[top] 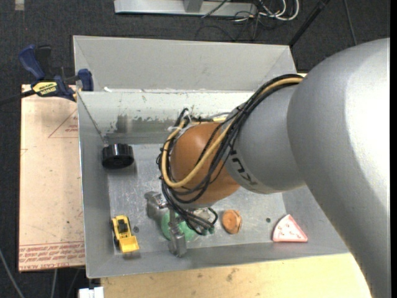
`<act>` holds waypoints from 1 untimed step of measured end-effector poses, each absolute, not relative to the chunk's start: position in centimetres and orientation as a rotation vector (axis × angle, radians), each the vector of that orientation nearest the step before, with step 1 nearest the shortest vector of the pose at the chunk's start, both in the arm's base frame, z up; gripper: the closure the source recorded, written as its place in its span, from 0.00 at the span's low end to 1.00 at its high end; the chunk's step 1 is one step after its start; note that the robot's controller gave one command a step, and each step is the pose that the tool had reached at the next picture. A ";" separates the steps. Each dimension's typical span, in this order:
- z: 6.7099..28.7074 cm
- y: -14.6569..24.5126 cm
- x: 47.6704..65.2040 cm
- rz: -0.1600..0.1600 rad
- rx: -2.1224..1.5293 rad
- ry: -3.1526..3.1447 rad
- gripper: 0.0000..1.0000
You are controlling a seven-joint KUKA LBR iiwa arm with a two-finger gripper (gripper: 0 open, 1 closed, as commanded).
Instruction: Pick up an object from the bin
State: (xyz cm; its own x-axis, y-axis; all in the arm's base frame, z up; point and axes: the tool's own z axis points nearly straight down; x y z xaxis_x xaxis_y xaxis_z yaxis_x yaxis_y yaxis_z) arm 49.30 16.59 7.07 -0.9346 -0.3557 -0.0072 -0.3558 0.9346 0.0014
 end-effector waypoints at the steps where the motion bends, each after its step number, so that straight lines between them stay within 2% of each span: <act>1: 7.1 16.6 49.3 0.004 -0.567 3.082 0.00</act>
Offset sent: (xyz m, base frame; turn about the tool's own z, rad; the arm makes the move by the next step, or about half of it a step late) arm 0.0516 -0.0907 0.0101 -0.1016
